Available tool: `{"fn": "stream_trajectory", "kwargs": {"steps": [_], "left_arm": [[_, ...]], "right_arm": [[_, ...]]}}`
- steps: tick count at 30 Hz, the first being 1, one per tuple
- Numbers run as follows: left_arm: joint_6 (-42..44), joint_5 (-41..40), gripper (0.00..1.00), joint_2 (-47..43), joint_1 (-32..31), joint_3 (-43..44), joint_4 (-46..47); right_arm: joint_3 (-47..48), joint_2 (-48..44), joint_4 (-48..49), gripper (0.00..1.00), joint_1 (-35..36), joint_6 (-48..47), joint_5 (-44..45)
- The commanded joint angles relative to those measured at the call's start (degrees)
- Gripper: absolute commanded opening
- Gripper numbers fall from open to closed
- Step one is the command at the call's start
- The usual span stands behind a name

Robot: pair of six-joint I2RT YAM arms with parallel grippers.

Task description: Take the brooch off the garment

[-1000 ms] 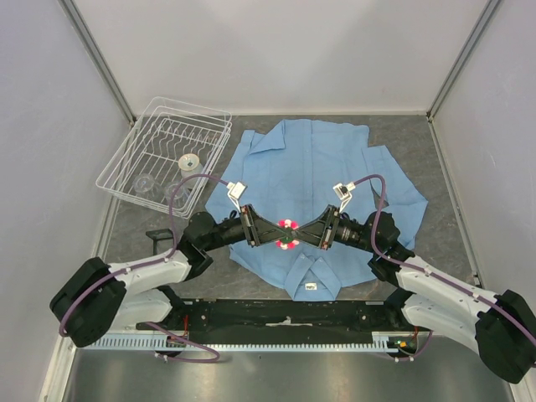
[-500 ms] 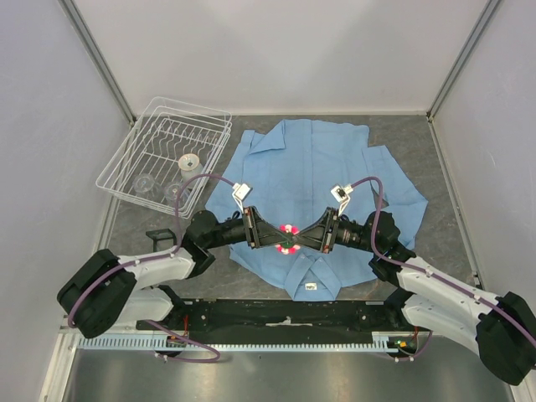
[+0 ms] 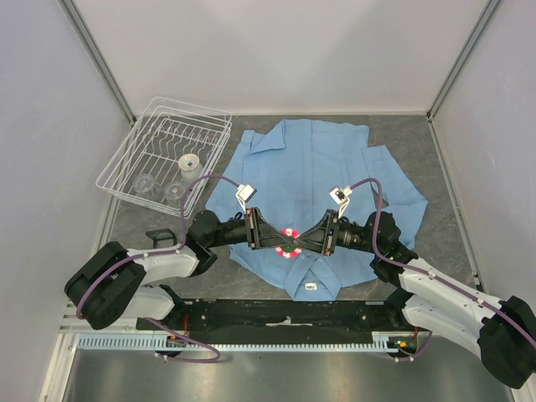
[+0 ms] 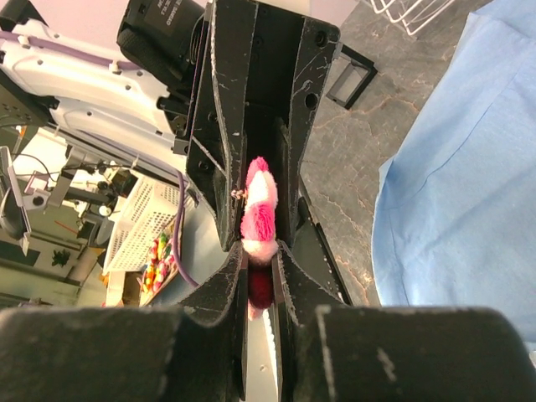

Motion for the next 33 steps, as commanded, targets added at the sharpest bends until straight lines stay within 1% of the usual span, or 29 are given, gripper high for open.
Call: {"fn": "stream_trajectory", "kwargs": {"steps": [1, 3, 7, 11, 15, 21, 25, 33], "left_arm": [[-2.91, 3.39, 0.02, 0.61, -2.74, 4.59, 3.24], [-0.54, 3.65, 0.02, -0.79, -2.65, 5.04, 0.87], [5.18, 3.39, 0.05, -4.48, -2.83, 6.79, -10.54], [8.87, 2.6, 0.08, -7.04, -2.83, 7.67, -16.27], [8.7, 2.6, 0.09, -6.69, -2.83, 7.85, -17.25], [8.08, 3.12, 0.09, -5.2, -2.83, 8.64, -17.42], [9.05, 4.35, 0.13, -4.93, -2.83, 10.04, -19.35], [11.16, 5.5, 0.17, -5.28, -2.83, 11.1, -23.4]], "right_arm": [[4.85, 1.78, -2.62, 0.0, 2.04, -5.21, -1.38], [5.73, 2.04, -4.58, 0.0, 2.04, -6.71, -1.03], [6.26, 2.39, -6.43, 0.0, 1.95, -6.97, -0.59], [6.53, 3.01, -6.43, 0.0, 2.04, -6.54, -0.06], [7.4, 2.74, -5.9, 0.0, 2.21, -5.74, -0.41], [9.86, 1.87, -10.99, 0.0, 3.09, -9.17, -0.15], [10.48, 2.04, -13.11, 0.0, 3.79, -10.58, 0.03], [11.36, 2.3, -13.81, 0.0, 4.67, -11.28, 0.38]]}}
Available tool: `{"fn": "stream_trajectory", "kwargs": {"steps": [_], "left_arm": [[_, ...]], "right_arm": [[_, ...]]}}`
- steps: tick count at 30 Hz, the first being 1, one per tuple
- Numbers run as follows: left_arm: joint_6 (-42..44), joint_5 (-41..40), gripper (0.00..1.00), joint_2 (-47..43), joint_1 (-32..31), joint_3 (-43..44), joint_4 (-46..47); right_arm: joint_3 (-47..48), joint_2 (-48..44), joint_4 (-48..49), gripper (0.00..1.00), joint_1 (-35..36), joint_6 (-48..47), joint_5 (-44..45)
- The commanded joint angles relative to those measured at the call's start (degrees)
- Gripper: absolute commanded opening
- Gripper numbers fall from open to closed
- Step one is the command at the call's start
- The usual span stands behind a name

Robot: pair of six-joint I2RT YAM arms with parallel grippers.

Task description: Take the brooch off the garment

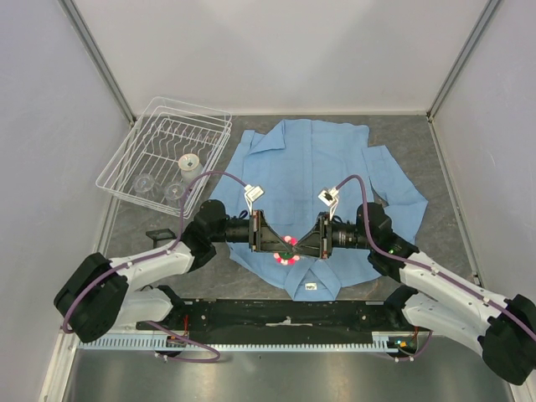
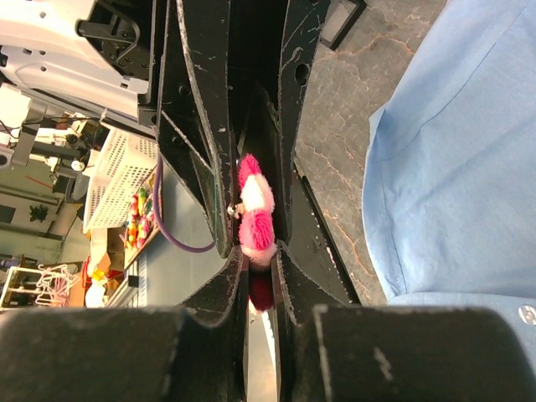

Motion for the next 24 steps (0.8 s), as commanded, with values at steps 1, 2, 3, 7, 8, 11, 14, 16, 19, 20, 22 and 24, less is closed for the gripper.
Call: {"fn": "stream_trajectory", "kwargs": {"steps": [1, 2, 3, 7, 8, 11, 14, 16, 19, 20, 22, 24], "left_arm": [[1.46, -0.4, 0.19, 0.49, -2.98, 5.33, 1.04], [1.54, -0.4, 0.2, 0.4, -2.98, 5.42, 0.86], [1.63, -0.49, 0.21, 0.4, -2.98, 5.59, 0.6], [1.9, -0.4, 0.27, 0.14, -2.98, 5.95, -0.11], [2.07, -0.49, 0.27, 0.05, -2.98, 6.03, -0.46], [2.51, -0.4, 0.3, -0.3, -2.98, 6.12, -0.99], [2.95, -0.4, 0.38, -1.18, -2.98, 6.12, -1.25], [3.39, -0.49, 0.42, -1.79, -2.98, 5.86, -1.34], [4.09, -1.01, 0.44, -3.03, -2.98, 5.42, -2.39], [4.09, -1.1, 0.44, -3.29, -2.98, 5.16, -2.31], [4.09, -1.28, 0.45, -3.99, -2.98, 4.72, -2.4], [3.92, -1.54, 0.47, -5.13, -2.98, 3.93, -2.31]], "right_arm": [[4.15, 1.34, 4.55, 0.0, 3.1, -2.58, 2.76], [4.32, 1.34, 4.46, 0.0, 3.19, -2.58, 2.76], [4.33, 1.17, 4.29, 0.0, 3.27, -2.49, 2.85], [4.68, 0.82, 3.76, 0.0, 3.54, -2.67, 3.02], [4.76, 0.64, 3.58, 0.0, 3.54, -2.76, 3.11], [4.85, 0.38, 3.05, 0.0, 3.63, -3.02, 3.46], [4.77, 0.29, 2.88, 0.0, 3.63, -3.2, 3.99], [4.77, 0.29, 2.7, 0.0, 3.63, -3.11, 4.26], [4.59, -0.06, 2.7, 0.0, 3.54, -3.02, 4.96], [4.42, -0.15, 2.7, 0.0, 3.54, -3.02, 5.31], [4.24, -0.59, 2.53, 0.0, 3.63, -2.85, 6.01], [3.54, -1.12, 2.61, 0.0, 3.63, -2.5, 7.41]]}}
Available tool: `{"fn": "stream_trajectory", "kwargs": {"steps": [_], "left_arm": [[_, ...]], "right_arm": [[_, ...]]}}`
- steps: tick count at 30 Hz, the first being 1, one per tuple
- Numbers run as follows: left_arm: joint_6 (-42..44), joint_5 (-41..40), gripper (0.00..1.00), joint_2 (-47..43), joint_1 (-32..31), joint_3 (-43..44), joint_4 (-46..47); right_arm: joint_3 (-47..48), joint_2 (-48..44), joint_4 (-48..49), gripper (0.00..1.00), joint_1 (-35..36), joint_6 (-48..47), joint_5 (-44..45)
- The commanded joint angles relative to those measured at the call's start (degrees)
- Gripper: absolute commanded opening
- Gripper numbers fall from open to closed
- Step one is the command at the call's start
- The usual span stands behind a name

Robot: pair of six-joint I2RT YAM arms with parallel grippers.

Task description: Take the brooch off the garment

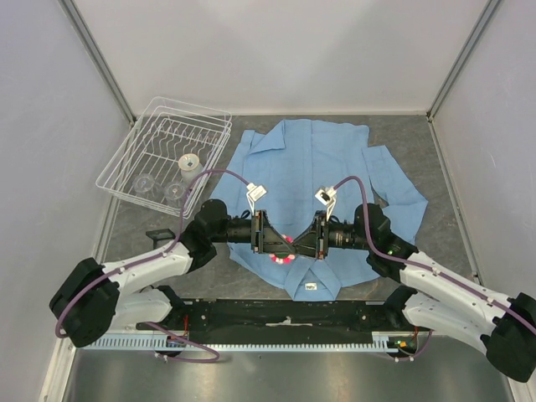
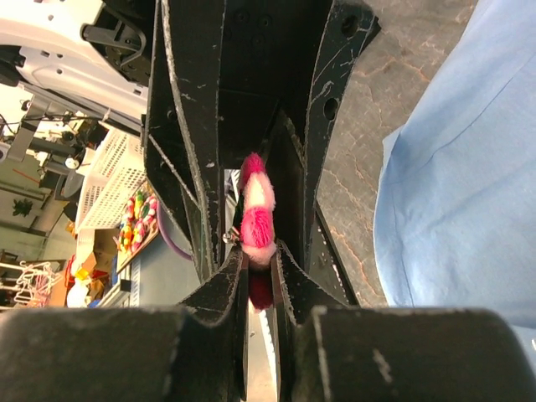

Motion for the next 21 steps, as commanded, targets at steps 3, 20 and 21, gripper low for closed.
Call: {"fn": "stream_trajectory", "kwargs": {"steps": [3, 20, 21], "left_arm": [[1.73, -1.39, 0.52, -5.07, -0.53, 0.17, 2.3], [1.12, -7.63, 0.58, -26.18, 8.52, -8.1, -11.05], [1.29, -7.72, 0.57, -26.0, 8.52, -7.67, -12.01]], "right_arm": [[0.54, -1.43, 3.16, 0.0, 0.48, -0.18, 5.24], [-0.7, -2.13, 3.07, 0.0, 0.3, 0.88, 5.15], [-0.7, -1.87, 3.51, 0.0, 0.39, 0.97, 4.98]]}}
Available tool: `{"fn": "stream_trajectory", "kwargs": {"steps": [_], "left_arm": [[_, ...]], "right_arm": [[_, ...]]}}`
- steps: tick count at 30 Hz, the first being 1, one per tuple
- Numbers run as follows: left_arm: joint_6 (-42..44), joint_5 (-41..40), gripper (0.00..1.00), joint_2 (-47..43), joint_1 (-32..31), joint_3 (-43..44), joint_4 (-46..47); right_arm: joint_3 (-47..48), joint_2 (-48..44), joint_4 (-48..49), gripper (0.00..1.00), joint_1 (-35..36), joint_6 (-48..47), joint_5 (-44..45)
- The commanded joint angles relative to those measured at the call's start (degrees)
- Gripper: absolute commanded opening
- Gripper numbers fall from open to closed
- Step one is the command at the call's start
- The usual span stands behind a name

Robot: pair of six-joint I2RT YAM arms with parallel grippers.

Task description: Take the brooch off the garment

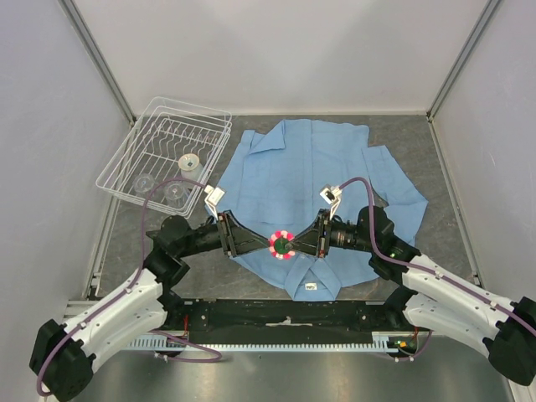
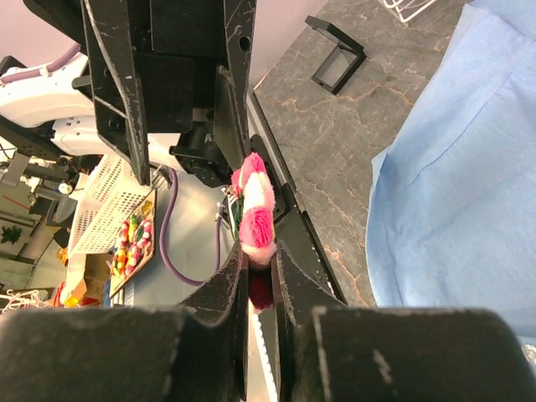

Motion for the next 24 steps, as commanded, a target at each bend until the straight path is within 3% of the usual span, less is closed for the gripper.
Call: {"fn": "stream_trajectory", "kwargs": {"steps": [1, 6, 10, 11, 13, 14, 18, 20, 22, 24], "left_arm": [[1.18, -1.52, 0.56, -0.87, 0.72, 0.56, -4.93], [-0.21, -3.88, 0.46, -0.51, 1.33, 3.1, -12.14], [-2.33, -10.71, 0.46, -4.45, 2.47, 7.84, -25.31], [-1.98, -12.75, 0.46, -5.43, 2.74, 11.51, -36.13], [-0.4, -19.95, 0.46, -8.93, 3.09, 15.57, -45.34], [0.48, -22.5, 0.46, -10.26, 3.18, 20.02, -54.43], [0.67, -41.36, 0.52, -15.27, 3.09, 30.95, -74.0], [-2.05, -45.97, 0.54, -16.85, 3.09, 34.72, -79.54], [-9.59, -46.7, 0.56, -16.51, 3.09, 36.23, -85.97], [-15.56, -40.58, 0.61, -14.41, 3.09, 37.12, -86.17]], "right_arm": [[0.51, 0.77, 1.61, 0.0, -0.11, -0.34, 0.36], [3.05, 1.22, -2.23, 0.0, 0.24, -4.36, 2.81], [9.19, 3.93, -8.57, 0.0, 1.82, -11.65, 7.28], [10.17, 4.64, -10.5, 0.0, 3.13, -13.33, 8.7], [13.06, 7.1, -11.83, 0.0, 4.8, -17.63, 13.17], [14.03, 8.15, -12.88, 0.0, 6.81, -19.14, 14.85], [17.73, 13.86, -12.63, 0.0, 11.4, -24.59, 20.66], [17.65, 14.66, -9.66, 0.0, 13.15, -26.87, 22.24], [18.08, 15.63, -9.11, 0.0, 14.82, -30.03, 24.09], [19.31, 17.46, -11.04, 0.0, 18.33, -37.67, 29.61]]}}
